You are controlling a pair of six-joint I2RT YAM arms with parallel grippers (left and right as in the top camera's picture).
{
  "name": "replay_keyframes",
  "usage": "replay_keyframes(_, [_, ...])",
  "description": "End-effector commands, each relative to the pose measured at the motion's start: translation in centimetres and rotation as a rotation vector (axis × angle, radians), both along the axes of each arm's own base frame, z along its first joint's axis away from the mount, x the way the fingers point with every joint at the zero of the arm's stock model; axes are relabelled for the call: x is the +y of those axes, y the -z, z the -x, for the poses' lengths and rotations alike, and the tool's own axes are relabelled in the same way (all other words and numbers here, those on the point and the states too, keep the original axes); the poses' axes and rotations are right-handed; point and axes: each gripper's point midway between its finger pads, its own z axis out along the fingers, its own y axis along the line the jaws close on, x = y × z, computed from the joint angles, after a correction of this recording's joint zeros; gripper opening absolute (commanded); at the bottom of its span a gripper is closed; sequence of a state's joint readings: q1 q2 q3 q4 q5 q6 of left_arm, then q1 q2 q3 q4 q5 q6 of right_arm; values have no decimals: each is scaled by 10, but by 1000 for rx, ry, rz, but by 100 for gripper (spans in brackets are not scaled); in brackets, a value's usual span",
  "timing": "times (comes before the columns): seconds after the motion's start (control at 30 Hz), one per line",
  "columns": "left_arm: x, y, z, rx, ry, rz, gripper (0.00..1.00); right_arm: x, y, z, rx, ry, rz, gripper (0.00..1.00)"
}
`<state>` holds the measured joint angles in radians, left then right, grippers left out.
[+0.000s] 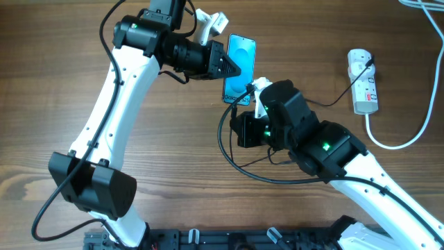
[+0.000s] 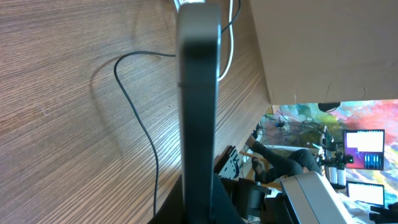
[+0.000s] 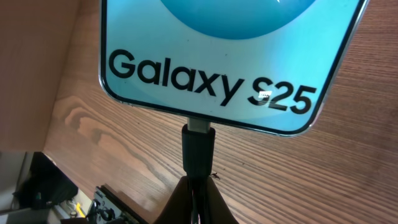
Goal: Plug charger to phone and switch on socket
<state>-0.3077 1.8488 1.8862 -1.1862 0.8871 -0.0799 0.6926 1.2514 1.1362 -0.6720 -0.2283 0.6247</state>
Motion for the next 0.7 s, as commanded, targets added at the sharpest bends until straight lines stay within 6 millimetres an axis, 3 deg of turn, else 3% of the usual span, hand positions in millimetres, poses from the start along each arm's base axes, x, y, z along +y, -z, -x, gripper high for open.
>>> replay_keyframes(0.0, [-3,-17,7,-36,31,43,4,3,-9,-4,1,13,-27,5])
replay_keyframes(0.67, [-3,-17,7,-36,31,43,4,1,-9,-7,35,68,-53,5])
